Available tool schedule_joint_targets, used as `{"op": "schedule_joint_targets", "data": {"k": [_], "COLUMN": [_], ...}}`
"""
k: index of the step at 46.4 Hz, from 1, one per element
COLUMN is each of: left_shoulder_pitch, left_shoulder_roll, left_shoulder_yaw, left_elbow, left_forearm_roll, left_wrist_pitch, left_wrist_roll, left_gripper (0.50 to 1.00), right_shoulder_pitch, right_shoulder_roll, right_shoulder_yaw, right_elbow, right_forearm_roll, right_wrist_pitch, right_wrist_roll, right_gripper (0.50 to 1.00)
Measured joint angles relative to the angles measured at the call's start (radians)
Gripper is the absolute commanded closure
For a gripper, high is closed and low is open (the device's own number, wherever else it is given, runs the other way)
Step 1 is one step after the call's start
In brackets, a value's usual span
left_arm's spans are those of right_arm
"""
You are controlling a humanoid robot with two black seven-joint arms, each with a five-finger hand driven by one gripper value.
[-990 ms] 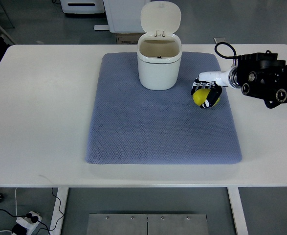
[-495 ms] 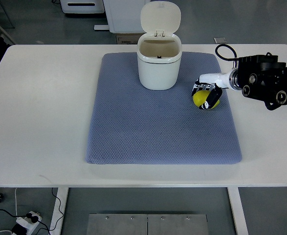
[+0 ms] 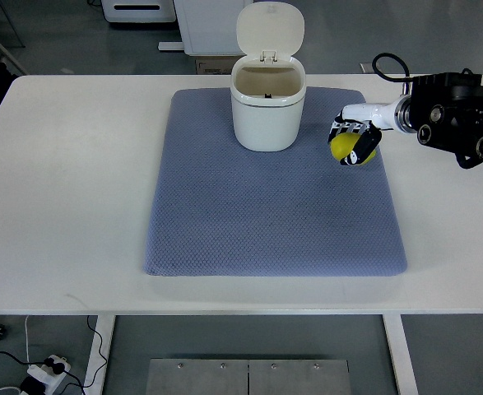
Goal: Put lemon in trash with right hand
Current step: 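Lift the lemon with the right hand and carry it over the bin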
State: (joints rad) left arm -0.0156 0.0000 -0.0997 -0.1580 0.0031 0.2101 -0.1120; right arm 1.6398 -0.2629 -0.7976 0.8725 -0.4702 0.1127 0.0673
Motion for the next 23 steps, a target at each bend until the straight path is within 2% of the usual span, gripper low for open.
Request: {"op": "schedule_joint_targets", "data": {"k": [13,23], "left_shoulder_pitch": [0.0,0.0], "left_shoulder_roll": [0.0,0.0], "left_shoulder_yaw": [0.0,0.0], "left_elbow": [0.0,0.0], "left_forearm_roll": [0.0,0.0], "left_wrist_pitch": [0.0,0.0], "left_wrist_roll": [0.0,0.0], "left_gripper": [0.5,0.5], "right_shoulder_pitch": [0.094,0.165], "right_shoulder_roll": [-0.058,-0.065], "right_shoulder_yaw": [0.001,0.014], "right_elbow": [0.003,0.004], "right_forearm_roll": [0.025,0.051], "right_wrist_pitch": [0.046,0.075], "right_wrist_roll": [0.01,0.005], "right_gripper": [1.0,1.0]}}
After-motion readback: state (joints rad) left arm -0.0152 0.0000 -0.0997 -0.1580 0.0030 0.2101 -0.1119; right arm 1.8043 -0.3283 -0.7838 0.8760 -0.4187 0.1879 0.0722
